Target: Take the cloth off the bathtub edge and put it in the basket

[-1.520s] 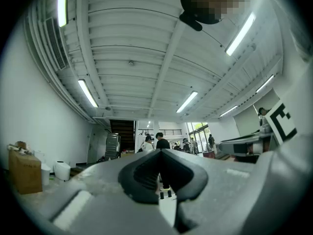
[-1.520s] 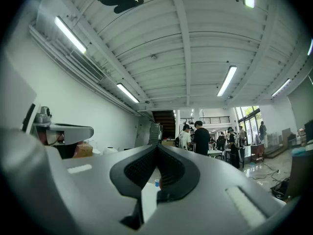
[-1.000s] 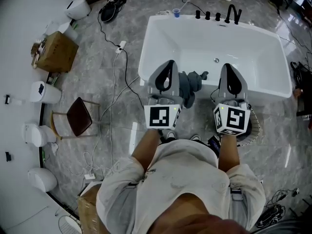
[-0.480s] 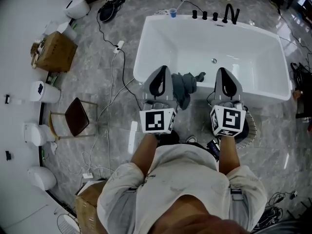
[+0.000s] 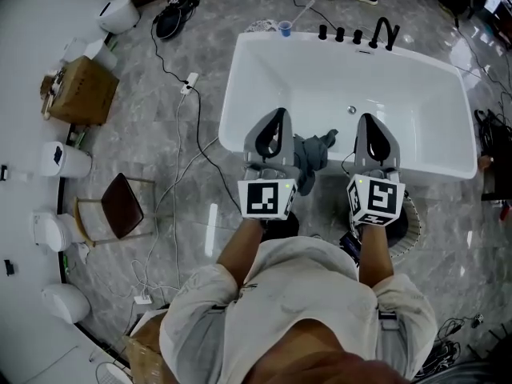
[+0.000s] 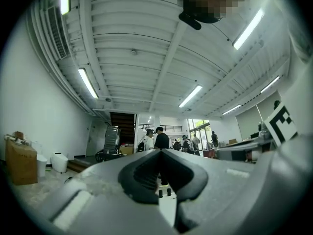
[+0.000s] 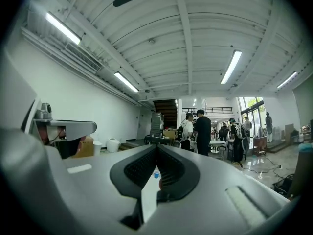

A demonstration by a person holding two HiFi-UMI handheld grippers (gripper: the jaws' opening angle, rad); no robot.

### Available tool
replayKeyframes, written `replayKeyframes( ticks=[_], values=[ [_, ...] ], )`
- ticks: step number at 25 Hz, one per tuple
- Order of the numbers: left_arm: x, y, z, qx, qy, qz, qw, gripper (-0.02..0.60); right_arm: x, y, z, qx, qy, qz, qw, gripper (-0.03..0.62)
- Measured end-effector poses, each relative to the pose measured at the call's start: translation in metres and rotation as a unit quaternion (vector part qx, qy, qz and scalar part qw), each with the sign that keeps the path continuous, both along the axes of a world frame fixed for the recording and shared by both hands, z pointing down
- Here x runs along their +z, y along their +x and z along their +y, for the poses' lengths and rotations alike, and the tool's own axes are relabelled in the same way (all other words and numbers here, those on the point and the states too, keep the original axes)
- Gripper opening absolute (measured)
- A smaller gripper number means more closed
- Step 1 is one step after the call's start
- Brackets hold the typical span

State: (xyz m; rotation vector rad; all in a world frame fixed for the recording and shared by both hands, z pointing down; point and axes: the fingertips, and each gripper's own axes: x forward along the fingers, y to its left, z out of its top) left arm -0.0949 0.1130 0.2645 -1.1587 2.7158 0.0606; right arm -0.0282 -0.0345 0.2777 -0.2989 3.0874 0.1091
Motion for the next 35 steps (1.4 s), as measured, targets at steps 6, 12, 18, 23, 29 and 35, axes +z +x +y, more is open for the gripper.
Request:
replayKeyframes(
  ticks=[6,12,18,23,29,35],
  values=[
    [-0.011,-0.074,0.016,0.002,0.013,0.010,0.9999,0.002,-0.007,-0.065,0.008,0.022,0.001,0.004,1.000,0.002],
    [-0.013,-0.135,0.032,0.011,0.026,0.010,0.9996,0.002,-0.009,-0.120,0.022,0.036,0.007,0.008,0.999,0.002],
    [-0.009,-0.164,0.030,0.022,0.019,0.011,0.9995,0.002,-0.001,-0.143,0.020,0.055,-0.001,0.013,0.998,0.002],
    [-0.004,-0.177,0.025,0.018,0.012,0.014,0.9997,0.002,0.002,-0.157,0.015,0.047,-0.003,0.015,0.999,0.002],
    [0.004,-0.179,0.014,0.016,0.006,0.013,0.9998,0.002,0.009,-0.166,0.005,0.027,-0.013,0.017,0.999,0.002],
    [0.015,-0.174,0.000,0.010,-0.016,0.012,0.9998,0.002,0.026,-0.176,0.006,0.004,-0.023,0.041,0.999,0.002]
  ],
)
